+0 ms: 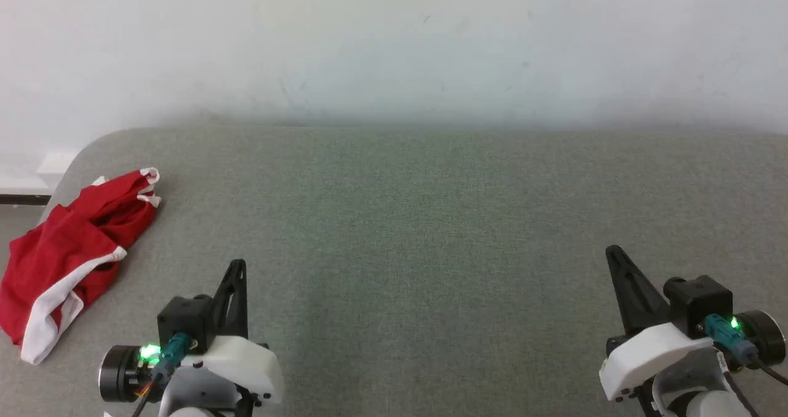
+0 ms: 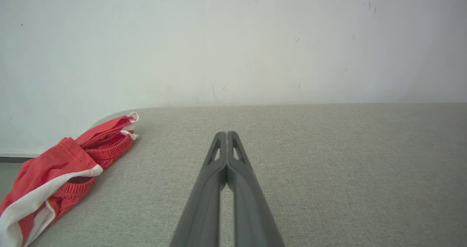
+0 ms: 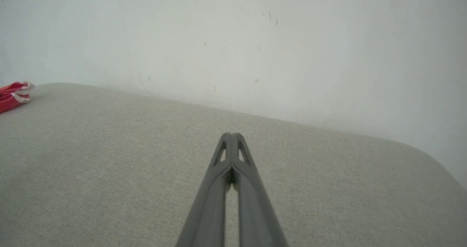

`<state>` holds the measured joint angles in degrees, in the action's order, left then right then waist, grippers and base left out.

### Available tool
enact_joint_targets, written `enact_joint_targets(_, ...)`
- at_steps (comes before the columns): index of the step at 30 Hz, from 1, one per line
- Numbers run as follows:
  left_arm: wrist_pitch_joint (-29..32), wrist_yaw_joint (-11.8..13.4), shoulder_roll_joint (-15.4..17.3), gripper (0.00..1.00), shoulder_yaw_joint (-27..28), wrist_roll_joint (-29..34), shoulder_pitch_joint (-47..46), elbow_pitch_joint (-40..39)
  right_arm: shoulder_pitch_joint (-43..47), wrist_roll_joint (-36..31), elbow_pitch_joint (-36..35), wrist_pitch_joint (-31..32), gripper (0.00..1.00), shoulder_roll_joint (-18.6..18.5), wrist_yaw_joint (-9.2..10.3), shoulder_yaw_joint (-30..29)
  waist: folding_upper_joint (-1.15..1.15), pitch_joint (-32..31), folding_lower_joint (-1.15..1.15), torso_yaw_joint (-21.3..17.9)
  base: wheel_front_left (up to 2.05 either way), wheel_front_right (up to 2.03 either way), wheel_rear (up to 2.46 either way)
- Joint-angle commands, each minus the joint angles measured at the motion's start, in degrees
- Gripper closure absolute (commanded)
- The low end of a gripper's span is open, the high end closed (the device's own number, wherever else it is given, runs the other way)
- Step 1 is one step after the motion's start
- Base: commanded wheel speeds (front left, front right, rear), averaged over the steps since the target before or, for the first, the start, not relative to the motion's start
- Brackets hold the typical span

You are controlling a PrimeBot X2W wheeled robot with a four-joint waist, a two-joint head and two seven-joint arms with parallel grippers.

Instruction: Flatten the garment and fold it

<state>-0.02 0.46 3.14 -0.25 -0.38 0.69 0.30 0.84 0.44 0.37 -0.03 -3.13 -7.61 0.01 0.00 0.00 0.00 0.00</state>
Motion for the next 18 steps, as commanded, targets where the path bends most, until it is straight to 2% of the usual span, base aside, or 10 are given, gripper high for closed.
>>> enact_joint_targets(1, 0.0, -0.5, -0.3, 1.0, 0.2, 0.4, -0.7, -0.3, -0.8, -0.4, -0.4, 0.0, 1.0, 0.2, 0.12, 0.0, 0.0, 0.0, 0.0, 0.0, 0.0, 0.0, 0.0)
enact_joint_targets(18, 0.0, -0.5, -0.3, 1.0, 0.2, 0.4, -0.7, -0.3, -0.8, -0.4, -0.4, 0.0, 1.0, 0.2, 0.12, 0.0, 0.0, 0.0, 0.0, 0.0, 0.0, 0.0, 0.0)
